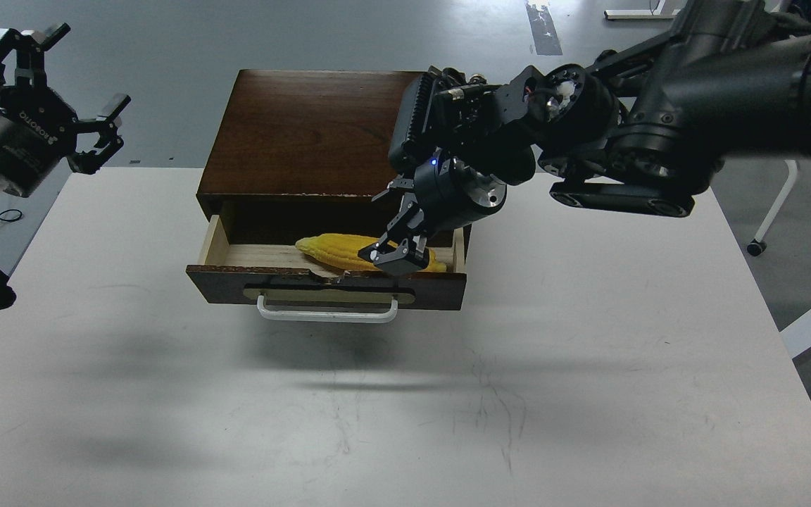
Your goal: Put corn in drawer with both arms
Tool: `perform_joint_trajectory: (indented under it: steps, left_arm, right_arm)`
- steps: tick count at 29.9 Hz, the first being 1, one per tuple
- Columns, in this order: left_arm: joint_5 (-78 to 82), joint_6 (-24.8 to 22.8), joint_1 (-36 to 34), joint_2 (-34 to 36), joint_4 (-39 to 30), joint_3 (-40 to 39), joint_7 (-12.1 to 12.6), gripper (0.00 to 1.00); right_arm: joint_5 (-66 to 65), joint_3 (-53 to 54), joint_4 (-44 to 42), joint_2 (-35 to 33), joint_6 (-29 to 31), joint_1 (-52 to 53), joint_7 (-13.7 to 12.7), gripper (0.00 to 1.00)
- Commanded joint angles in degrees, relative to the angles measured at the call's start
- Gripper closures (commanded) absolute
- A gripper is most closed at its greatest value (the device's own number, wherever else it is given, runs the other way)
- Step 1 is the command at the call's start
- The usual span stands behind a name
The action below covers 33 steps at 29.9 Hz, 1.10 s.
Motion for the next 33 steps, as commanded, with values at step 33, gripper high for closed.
perform_joint_trajectory:
  steps: [33]
  left_arm:
    - [-0.26, 0.0, 1.49, -2.46, 0.17, -0.09, 0.0, 0.01]
  right_arm:
    - [59.97, 72.55, -2.79, -40.86, -0.9, -72.69, -0.01, 0.02]
